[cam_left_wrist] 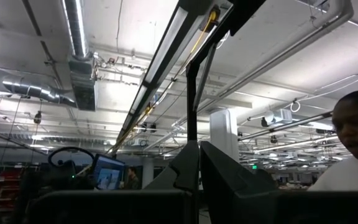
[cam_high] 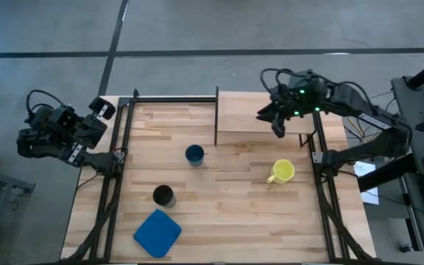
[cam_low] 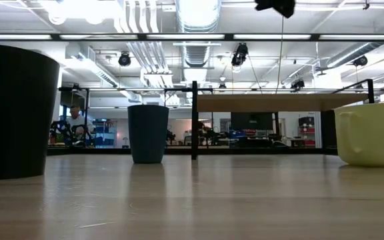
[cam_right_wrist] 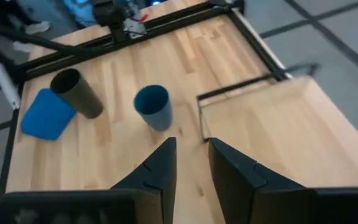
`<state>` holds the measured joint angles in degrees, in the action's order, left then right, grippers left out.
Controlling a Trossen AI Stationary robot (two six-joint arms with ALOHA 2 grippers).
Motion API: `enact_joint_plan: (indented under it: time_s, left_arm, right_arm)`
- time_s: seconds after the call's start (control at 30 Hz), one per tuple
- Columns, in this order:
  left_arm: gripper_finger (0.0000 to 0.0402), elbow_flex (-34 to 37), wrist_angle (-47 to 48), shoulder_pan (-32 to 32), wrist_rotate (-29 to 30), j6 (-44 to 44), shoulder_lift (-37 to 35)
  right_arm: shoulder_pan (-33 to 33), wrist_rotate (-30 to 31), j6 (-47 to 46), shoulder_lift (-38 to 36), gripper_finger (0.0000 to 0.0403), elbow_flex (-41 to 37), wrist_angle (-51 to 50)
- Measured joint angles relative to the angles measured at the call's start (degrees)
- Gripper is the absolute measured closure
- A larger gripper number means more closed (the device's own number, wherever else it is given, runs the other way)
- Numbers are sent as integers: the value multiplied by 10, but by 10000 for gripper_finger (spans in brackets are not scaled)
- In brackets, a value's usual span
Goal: Stack small to large cups/mugs on shelf
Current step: Put the yellow mug on the shelf
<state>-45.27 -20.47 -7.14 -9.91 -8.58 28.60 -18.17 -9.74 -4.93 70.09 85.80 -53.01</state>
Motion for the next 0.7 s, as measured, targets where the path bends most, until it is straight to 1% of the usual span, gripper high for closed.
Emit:
enact_joint_plan:
  time_s: [0.13, 0.23, 0.37, 0.53, 0.6, 0.63, 0.7]
  left_arm:
    - [401, 0, -1, 0, 2, 0, 1]
    - [401, 0, -1, 0, 4, 0, 1]
    - [401, 1, 0, 0, 5, 0, -3]
    - [401, 3, -1, 0, 10, 0, -11]
    - [401, 4, 0, 0, 29, 2, -9]
    - [401, 4, 0, 0, 49, 8, -6]
    - [401, 4, 1, 0, 91, 49, 1]
  right_arm:
    - [2, -56, 31, 34, 315, 0, 39]
    - [7, -80, 57, 61, 318, 0, 70]
    - [10, -87, 74, 97, 325, 0, 98]
    - [14, -87, 73, 133, 330, 0, 101]
    - [16, -87, 78, 143, 330, 0, 101]
    - [18, -87, 80, 147, 329, 0, 102]
    - [20, -88, 82, 152, 327, 0, 102]
